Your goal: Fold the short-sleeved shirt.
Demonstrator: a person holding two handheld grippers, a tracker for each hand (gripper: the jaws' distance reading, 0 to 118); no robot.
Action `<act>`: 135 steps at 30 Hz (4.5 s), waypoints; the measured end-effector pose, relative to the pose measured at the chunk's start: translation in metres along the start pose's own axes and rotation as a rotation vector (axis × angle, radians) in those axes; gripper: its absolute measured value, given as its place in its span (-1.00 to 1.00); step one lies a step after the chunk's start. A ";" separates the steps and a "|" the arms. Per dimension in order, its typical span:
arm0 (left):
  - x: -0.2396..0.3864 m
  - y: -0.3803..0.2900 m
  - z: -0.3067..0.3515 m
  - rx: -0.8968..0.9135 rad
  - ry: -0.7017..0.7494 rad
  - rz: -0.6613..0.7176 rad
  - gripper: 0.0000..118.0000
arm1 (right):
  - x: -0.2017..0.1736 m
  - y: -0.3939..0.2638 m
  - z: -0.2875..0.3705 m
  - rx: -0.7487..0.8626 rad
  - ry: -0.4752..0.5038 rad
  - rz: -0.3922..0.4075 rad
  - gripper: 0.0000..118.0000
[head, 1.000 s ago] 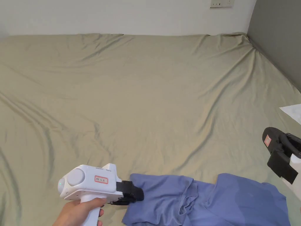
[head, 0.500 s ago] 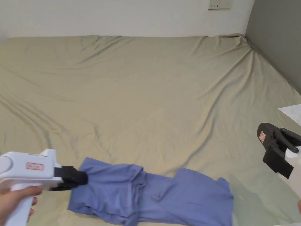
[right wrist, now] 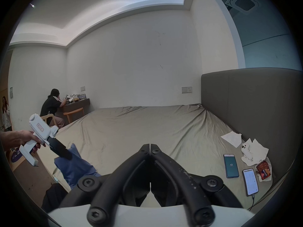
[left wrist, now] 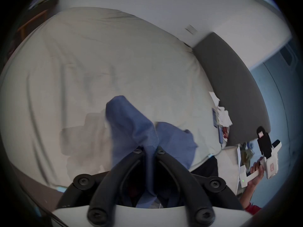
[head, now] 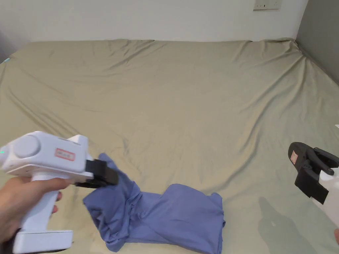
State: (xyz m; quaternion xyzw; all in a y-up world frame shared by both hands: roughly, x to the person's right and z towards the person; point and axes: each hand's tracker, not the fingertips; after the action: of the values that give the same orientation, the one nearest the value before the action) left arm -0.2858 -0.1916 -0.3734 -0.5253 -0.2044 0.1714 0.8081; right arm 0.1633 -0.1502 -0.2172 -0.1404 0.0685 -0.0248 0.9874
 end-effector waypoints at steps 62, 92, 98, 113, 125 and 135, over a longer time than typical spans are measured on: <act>-0.001 -0.090 -0.065 0.249 -0.017 0.091 -0.71 | -0.073 -0.159 -0.142 -0.620 0.273 0.016 -1.00; -0.125 -0.027 -0.097 -0.151 -0.286 0.211 -0.59 | -0.073 -0.137 -0.125 -0.599 0.316 0.015 -1.00; -0.267 0.010 0.035 -0.080 -0.052 0.213 -0.59 | -0.101 -0.125 -0.113 -0.614 0.338 0.034 -1.00; -0.475 0.036 0.144 -0.133 0.365 0.400 0.34 | -0.159 -0.115 -0.151 -0.678 0.358 0.038 -1.00; -0.243 0.057 0.249 0.599 0.642 -0.154 0.94 | -0.119 -0.064 -0.121 -0.443 0.327 0.016 -1.00; -0.011 -0.025 0.134 1.106 0.470 -0.380 0.42 | -0.077 0.027 -0.093 -0.069 0.123 0.100 -1.00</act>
State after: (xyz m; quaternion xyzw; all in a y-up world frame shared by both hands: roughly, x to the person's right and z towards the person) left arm -0.3625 -0.1022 -0.3034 -0.0078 0.0079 -0.0148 0.9998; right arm 0.0747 -0.1443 -0.3036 -0.1688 0.1366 0.0182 0.9760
